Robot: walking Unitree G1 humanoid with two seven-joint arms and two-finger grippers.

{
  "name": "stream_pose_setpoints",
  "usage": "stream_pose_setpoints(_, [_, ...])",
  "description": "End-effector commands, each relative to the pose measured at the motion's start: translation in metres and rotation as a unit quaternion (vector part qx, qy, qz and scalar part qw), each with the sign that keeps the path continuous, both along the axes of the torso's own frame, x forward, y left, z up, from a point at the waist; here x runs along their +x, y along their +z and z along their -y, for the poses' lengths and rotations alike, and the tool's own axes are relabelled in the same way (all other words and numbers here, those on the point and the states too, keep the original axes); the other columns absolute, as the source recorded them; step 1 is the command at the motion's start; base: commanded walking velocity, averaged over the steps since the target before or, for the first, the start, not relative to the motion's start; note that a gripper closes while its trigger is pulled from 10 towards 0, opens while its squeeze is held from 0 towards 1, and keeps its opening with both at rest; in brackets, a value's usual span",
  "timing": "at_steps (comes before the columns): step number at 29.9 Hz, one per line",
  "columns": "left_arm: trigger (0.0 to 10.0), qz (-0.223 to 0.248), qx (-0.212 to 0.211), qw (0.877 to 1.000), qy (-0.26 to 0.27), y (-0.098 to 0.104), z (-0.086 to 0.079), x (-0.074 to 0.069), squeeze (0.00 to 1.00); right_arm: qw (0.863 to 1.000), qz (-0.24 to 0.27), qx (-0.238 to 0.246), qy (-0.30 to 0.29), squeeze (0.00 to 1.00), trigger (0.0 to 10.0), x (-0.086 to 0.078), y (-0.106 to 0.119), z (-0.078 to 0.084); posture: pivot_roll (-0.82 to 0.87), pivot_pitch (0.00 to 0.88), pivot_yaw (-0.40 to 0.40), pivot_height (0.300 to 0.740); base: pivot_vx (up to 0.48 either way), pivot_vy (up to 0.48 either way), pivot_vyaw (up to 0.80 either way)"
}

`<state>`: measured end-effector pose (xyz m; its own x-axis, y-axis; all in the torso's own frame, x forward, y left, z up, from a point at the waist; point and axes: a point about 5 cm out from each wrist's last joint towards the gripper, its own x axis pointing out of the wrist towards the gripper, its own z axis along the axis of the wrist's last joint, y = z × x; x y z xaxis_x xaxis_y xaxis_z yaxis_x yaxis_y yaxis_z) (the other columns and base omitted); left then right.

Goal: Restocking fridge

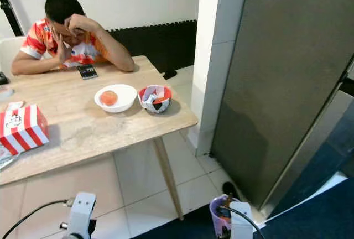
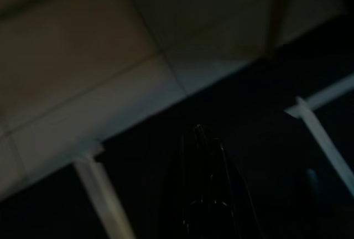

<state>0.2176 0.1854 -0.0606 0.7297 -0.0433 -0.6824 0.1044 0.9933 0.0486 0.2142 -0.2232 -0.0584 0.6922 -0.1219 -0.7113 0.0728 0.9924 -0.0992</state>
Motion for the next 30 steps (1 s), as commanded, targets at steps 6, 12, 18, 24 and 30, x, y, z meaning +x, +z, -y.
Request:
stream_pose_setpoints(6, [10.0, -0.004, -0.013, 1.000, 0.015, -0.003, 0.003, -0.005, 0.00, 1.000, 0.012, 0.007, 0.015, 0.00, 10.0, 0.013, 0.006, -0.006, 0.01, 0.000, -0.078, 0.740, 0.000, 0.000, 0.00])
stream_pose_setpoints(12, [10.0, -0.001, -0.011, 1.000, 0.022, 0.001, -0.004, 0.002, 0.00, 1.000, 0.009, 0.028, -0.005, 0.00, 10.0, 0.007, 0.001, -0.015, 0.00, 0.000, -0.039, 0.740, 0.000, 0.000, 0.00])
stream_pose_setpoints(18, [10.0, 0.003, -0.022, 1.000, 0.015, 0.007, -0.001, 0.012, 0.00, 0.999, -0.002, 0.040, -0.027, 0.00, 10.0, -0.008, -0.008, -0.017, -0.03, 0.000, 0.005, 0.740, 0.000, 0.000, 0.00])
stream_pose_setpoints(24, [10.0, 0.010, -0.019, 1.000, 0.015, 0.008, -0.002, 0.014, 0.00, 0.998, -0.019, 0.044, -0.037, 0.00, 10.0, -0.016, -0.013, -0.014, -0.04, 0.000, 0.013, 0.740, 0.000, 0.000, 0.00])
stream_pose_setpoints(30, [10.0, 0.004, -0.024, 0.999, 0.021, 0.006, -0.001, 0.012, 0.00, 0.998, -0.022, 0.047, -0.036, 0.00, 10.0, -0.018, -0.013, -0.013, -0.03, 0.000, 0.009, 0.740, 0.000, 0.000, 0.00])
